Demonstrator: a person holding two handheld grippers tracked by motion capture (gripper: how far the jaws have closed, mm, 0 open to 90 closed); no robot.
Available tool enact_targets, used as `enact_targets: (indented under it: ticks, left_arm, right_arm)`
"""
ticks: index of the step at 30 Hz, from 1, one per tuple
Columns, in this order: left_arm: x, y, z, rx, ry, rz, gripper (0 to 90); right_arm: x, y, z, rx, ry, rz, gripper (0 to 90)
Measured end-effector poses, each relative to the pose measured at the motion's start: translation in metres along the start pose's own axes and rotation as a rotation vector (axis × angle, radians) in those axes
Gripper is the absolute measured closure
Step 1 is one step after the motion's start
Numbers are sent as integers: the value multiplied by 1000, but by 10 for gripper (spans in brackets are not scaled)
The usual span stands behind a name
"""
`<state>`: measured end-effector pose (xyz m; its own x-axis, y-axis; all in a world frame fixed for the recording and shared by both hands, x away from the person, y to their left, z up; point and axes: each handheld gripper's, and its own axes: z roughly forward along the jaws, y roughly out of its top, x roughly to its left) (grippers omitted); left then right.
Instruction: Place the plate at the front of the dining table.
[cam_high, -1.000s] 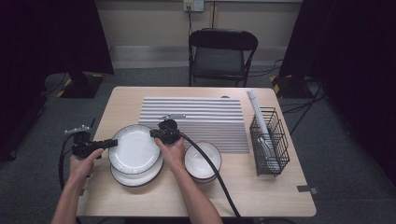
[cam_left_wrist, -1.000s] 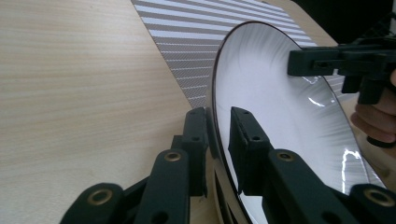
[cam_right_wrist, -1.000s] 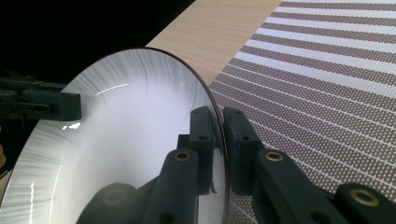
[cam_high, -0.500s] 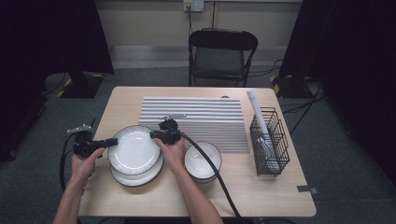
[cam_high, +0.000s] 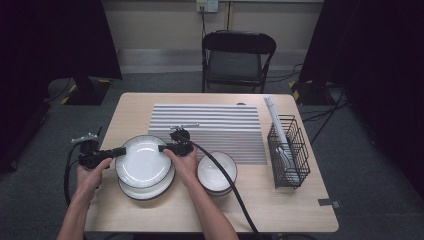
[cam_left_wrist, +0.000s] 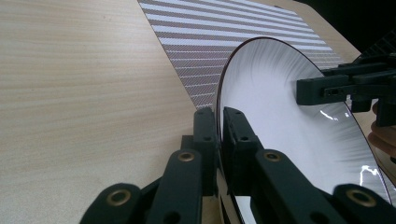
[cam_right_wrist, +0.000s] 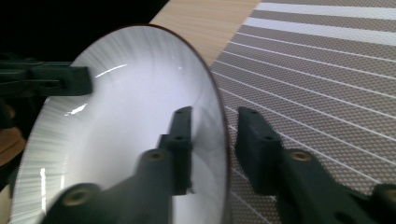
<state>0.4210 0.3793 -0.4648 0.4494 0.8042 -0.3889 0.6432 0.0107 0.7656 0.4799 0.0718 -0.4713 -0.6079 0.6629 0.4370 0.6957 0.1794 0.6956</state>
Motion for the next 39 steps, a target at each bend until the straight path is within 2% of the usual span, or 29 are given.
enact_targets:
  ticks: [1, 5, 7, 8, 9, 10, 11, 13, 16, 22, 27, 29, 33, 36, 39]
  left_arm:
    - [0, 0, 0, 0, -2, -5, 848]
    - [1, 0, 0, 2, -8, -8, 845]
    - [3, -1, -1, 28, -30, -18, 814]
    - [6, -4, -4, 24, -37, -45, 735]
    - [6, -4, -4, 24, -37, -45, 752]
    - [8, -6, -4, 25, -64, -42, 752]
    - [6, -6, -5, 24, -62, -29, 783]
    - [1, -3, -3, 30, -23, -20, 817]
    - [1, -1, -2, 29, -15, -16, 838]
    - [3, 4, -3, -17, 6, -17, 851]
    - [3, 4, -3, -9, 3, -19, 842]
    - [4, 2, -4, 0, -11, -36, 831]
    - [4, 0, -8, 5, -14, -29, 823]
    - [2, 1, -6, 5, 4, -19, 831]
    - [-2, 8, -4, -10, 48, -1, 856]
  right_arm:
    - [2, 0, 0, -7, 12, -7, 765]
    - [0, 1, -1, -18, 14, 2, 803]
    - [-1, 2, -3, -35, 11, 7, 828]
    - [0, 2, -5, -41, 0, 8, 841]
    - [0, 2, -5, -41, 0, 8, 841]
    - [0, 2, -5, -43, -4, 1, 841]
    - [-1, 2, -5, -43, -2, 1, 843]
    - [0, 2, -5, -47, -4, -7, 843]
    - [1, 3, -6, -49, -5, -15, 845]
    - [3, 5, -6, -83, -18, -32, 848]
    - [2, 5, -6, -86, -11, -30, 850]
    - [2, 5, -6, -85, -15, -27, 851]
    - [1, 5, -7, -88, -18, -28, 852]
    - [2, 5, -7, -91, -21, -32, 853]
    - [3, 7, -10, -106, -39, -48, 854]
